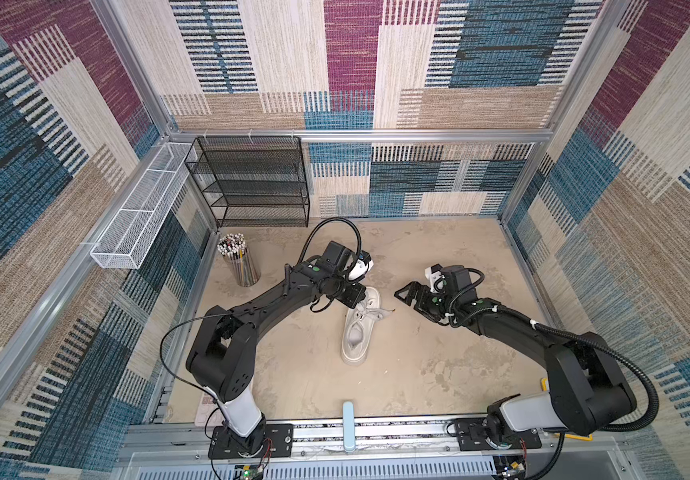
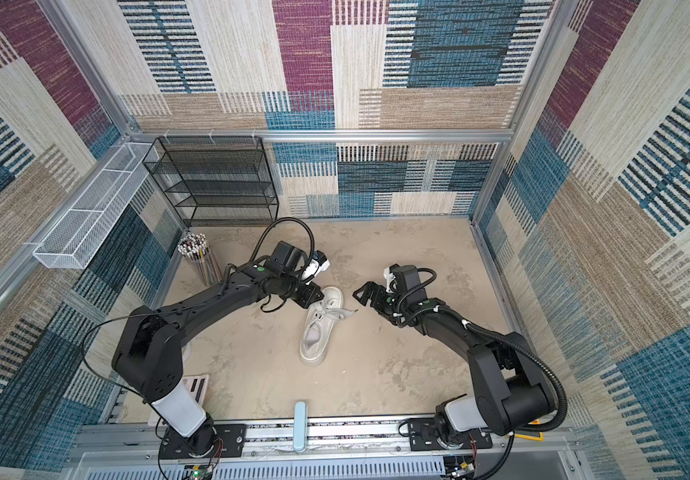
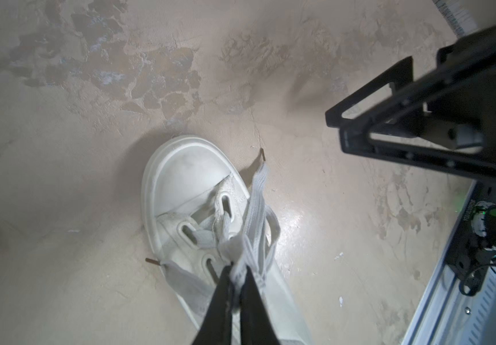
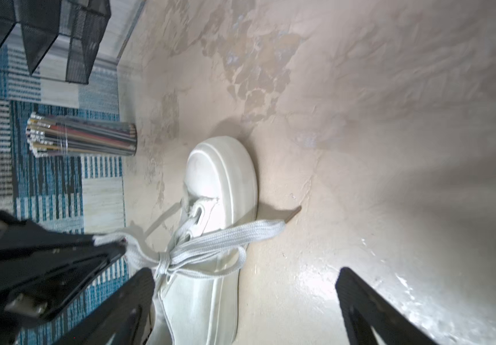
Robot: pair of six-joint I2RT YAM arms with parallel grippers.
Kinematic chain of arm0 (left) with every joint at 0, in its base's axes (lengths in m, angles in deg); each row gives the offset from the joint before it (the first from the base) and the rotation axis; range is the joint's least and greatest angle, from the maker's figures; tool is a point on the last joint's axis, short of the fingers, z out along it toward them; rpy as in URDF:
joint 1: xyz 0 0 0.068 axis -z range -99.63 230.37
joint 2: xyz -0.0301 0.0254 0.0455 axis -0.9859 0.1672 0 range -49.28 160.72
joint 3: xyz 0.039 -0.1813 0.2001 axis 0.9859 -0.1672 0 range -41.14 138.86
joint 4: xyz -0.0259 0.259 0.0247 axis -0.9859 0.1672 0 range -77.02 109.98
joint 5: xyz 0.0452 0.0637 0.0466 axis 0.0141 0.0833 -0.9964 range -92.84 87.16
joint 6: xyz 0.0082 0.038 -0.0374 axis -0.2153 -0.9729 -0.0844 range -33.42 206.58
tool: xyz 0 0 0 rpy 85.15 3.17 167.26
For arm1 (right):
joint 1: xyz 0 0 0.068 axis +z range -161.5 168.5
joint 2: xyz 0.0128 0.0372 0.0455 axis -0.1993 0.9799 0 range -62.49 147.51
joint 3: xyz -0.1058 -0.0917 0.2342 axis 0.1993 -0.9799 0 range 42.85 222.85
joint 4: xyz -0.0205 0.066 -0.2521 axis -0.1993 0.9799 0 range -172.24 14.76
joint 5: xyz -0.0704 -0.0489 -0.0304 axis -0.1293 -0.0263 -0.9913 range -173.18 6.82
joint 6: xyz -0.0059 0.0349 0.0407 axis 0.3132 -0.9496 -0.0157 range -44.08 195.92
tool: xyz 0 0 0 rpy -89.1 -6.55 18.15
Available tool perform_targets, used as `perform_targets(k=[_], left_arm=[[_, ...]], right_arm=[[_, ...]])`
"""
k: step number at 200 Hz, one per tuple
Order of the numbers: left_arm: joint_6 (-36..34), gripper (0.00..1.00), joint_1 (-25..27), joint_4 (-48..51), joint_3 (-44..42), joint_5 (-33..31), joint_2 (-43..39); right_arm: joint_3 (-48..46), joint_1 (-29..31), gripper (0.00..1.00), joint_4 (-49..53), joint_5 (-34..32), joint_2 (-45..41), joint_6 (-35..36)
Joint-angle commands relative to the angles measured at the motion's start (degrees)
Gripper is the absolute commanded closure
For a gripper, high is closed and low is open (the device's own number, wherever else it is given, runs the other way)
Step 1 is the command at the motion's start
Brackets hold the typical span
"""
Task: Tie the shoes
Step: 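Lower both grippers to the bow and grasp the lace loops again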
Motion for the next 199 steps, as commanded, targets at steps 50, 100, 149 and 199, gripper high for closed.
perform_targets(k=[50, 100, 149, 199], left_arm=[[-3.8, 0.93, -3.8, 2.1, 2.6, 2.6, 5.1], [-5.9, 0.95, -5.8, 4.4, 4.3, 5.1, 8.3], [-5.9, 0.96, -6.1, 3.0, 3.2, 6.7, 9.3], [-4.8, 0.97, -6.3, 1.6, 2.5, 7.5, 9.9]], right_arm=[[0.3, 3.5, 0.16, -2.3, 10.4, 0.2, 17.0], [3.3, 6.2, 0.18, -0.5, 14.7, 6.4, 22.1], [7.0, 7.4, 0.21, -0.5, 15.5, 12.9, 22.4], [8.3, 7.5, 0.23, 3.7, 12.0, 13.1, 22.2]])
